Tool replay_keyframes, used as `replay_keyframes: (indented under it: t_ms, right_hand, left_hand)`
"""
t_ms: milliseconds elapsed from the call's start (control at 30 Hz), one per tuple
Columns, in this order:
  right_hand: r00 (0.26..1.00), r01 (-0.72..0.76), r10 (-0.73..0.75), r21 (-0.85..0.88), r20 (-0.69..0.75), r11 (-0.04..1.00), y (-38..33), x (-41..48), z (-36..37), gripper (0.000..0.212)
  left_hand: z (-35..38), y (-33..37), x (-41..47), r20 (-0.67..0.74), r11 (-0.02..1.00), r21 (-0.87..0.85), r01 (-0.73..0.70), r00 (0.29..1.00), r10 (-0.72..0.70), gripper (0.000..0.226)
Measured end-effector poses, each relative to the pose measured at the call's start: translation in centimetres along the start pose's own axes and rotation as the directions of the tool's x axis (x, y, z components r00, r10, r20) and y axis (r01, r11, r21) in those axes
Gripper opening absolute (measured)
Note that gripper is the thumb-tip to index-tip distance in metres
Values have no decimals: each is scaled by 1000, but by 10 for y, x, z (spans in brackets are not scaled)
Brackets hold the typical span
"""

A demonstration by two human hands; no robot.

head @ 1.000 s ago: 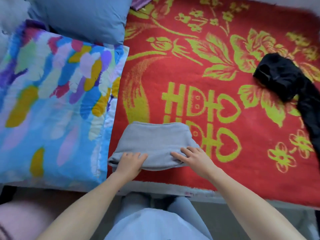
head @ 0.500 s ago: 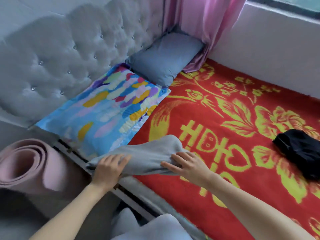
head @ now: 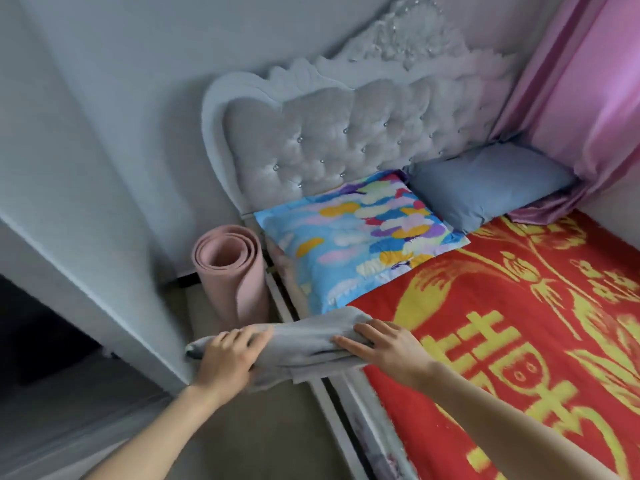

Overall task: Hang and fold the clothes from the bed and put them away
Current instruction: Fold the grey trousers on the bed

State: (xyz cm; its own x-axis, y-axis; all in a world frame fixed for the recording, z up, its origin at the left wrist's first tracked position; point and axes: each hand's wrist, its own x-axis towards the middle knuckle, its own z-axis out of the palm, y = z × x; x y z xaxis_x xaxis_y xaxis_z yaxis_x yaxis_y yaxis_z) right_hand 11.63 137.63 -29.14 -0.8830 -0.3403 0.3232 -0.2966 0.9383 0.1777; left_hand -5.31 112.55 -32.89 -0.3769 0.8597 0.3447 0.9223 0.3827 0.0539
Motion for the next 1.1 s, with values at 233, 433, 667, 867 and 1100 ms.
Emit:
replay_keyframes:
  t_ms: [233,433,667,867,1100]
  right_hand:
    - [946,321,-324,108,10,941,-101,136,33,58]
    - [861,492,-506,161,56,855,-242,256,51,73]
    - [808,516,-557,226,192,826,-352,337,73,81]
    - [773,475,-546,275,323,836,-381,388,109,85]
    - [769,320,-415,269,486,908,-375,439,191,90]
  left_hand:
    - [-56,-70,-161,106,932,82,353,927,-360,99]
    - [-111,-146,-308,89,828,165,536,828,-554,102]
    - [-133,-217,-414,127,714,219,665,706,-697,94]
    - [-116,-274,-437,210,678,157,719,646,-734,95]
    - [-60,-356,-414,341,714,198,672,635,-693,71]
